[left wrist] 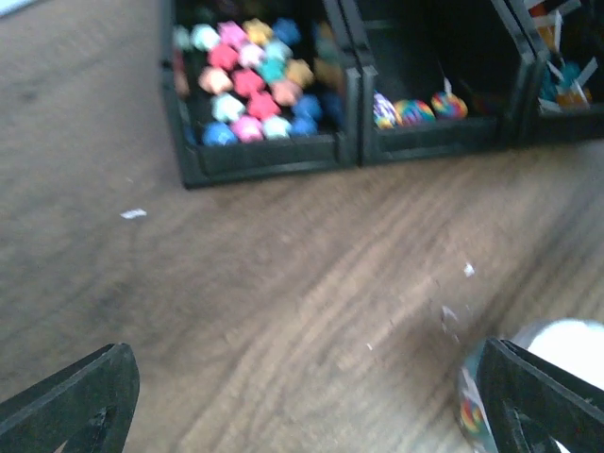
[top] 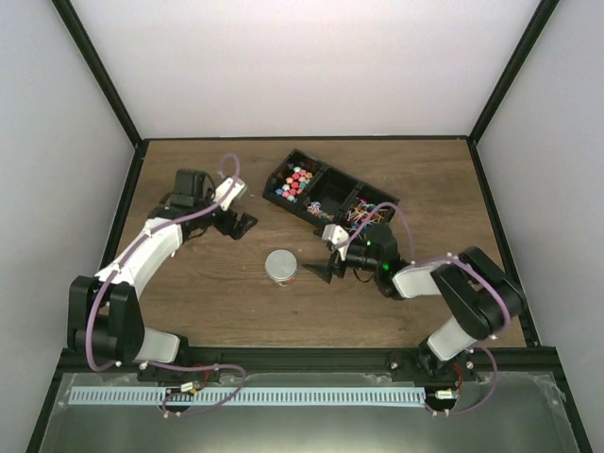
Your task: Pack the candies
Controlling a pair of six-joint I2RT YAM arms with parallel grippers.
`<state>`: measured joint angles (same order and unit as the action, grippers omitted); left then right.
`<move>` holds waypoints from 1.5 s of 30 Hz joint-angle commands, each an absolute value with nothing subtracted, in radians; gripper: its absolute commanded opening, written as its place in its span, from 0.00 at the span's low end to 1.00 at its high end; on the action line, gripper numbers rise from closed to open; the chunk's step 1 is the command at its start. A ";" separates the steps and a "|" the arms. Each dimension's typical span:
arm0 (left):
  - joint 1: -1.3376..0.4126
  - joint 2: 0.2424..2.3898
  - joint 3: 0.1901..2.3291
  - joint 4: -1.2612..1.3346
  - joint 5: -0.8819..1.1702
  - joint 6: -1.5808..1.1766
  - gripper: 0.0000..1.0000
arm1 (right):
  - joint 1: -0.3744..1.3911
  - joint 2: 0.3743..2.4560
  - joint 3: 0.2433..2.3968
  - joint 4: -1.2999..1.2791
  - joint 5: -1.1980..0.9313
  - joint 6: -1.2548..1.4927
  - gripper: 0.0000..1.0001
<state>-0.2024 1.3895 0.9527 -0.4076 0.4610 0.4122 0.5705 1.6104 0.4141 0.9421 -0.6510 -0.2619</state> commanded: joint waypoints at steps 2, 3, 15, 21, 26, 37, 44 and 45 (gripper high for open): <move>-0.147 1.449 1.102 -0.405 0.462 0.266 1.00 | 0.474 1.422 0.539 0.535 -0.721 -0.308 1.00; -0.141 1.468 1.146 -0.430 0.452 0.260 1.00 | 0.453 1.396 0.574 0.484 -0.728 -0.313 1.00; 0.016 1.777 1.720 -0.728 0.389 0.235 1.00 | 0.114 1.390 1.078 0.119 -0.719 -0.142 1.00; 0.083 1.828 1.777 -0.774 0.320 0.208 1.00 | -0.114 1.429 1.148 0.049 -0.677 -0.048 1.00; 0.105 1.758 1.616 -0.721 0.267 0.187 1.00 | -0.266 1.396 1.040 0.050 -0.652 -0.056 1.00; 0.104 1.517 1.215 -0.633 0.218 0.169 1.00 | -0.329 1.148 0.745 0.042 -0.654 -0.054 1.00; 0.104 1.490 1.175 -0.608 0.237 0.127 1.00 | -0.329 1.083 0.681 0.042 -0.659 -0.008 1.00; 0.104 1.492 1.177 -0.605 0.233 0.119 1.00 | -0.330 1.082 0.681 0.040 -0.661 -0.004 1.00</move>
<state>0.1051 1.5078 1.1835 -0.6472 0.2306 0.1581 -0.3260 1.1046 0.6834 0.0441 -0.6518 -0.0399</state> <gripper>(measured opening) 0.999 0.998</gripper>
